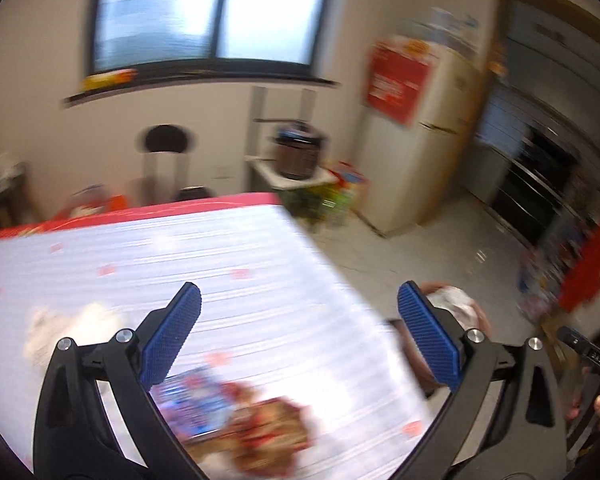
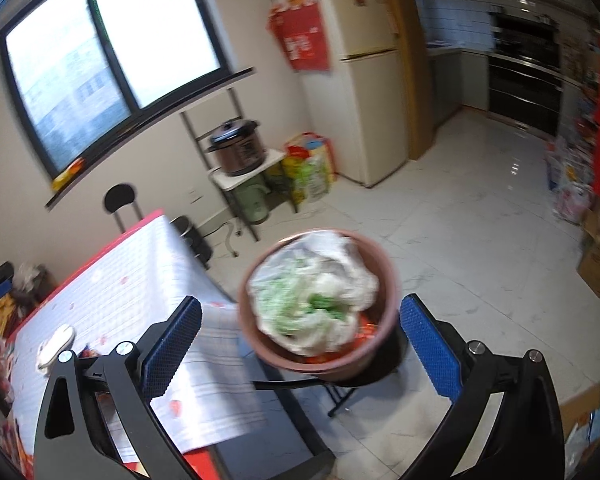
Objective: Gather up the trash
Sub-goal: 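Move the left tool over the bin and release the white plastic bag, then return the right tool to the table and grasp the blue snack wrapper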
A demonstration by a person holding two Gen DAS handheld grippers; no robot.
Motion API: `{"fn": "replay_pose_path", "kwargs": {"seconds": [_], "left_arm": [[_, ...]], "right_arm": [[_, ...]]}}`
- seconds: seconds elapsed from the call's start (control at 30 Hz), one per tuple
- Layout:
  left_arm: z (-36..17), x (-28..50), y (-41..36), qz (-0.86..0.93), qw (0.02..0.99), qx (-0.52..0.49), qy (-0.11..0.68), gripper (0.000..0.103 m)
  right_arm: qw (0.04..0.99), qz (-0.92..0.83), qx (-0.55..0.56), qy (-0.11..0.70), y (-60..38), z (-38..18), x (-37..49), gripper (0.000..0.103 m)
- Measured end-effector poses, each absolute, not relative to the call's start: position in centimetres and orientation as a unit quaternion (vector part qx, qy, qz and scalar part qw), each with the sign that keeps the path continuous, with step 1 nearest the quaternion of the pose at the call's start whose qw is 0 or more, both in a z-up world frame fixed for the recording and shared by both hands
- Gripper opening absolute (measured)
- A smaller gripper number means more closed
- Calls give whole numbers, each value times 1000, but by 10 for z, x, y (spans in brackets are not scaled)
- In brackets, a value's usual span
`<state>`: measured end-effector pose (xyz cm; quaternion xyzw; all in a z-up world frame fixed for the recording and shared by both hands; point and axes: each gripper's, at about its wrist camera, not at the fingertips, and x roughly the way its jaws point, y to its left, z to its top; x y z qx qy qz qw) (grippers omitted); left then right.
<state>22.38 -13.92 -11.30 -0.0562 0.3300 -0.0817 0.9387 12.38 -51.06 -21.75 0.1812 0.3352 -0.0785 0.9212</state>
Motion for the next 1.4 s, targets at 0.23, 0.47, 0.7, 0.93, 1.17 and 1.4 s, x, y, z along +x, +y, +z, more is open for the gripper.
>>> {"fn": "replay_pose_path", "kwargs": {"seconds": [0.23,0.47,0.7,0.93,1.17,1.4], "left_arm": [[-114,166,-7,52,937,-109,327,97],[-133,106,80,129,919,-139,345,97],[-141,68,151,168,911,-164,339,97],[-156,48,202,182,903,-191,338,97],[-192,48,238,179,888,-218,363,97],[-219,53,261,163,884,-225,375,97]], "right_arm": [[922,1,145,359,-419,-213,167,98],[916,83,100,379,-308,-204,192,98],[904,143,50,399,-206,-196,200,98],[880,181,0,439,-123,-210,207,98],[852,182,-67,487,-70,-251,217,98],[834,169,-150,503,-35,-279,228,79]]}}
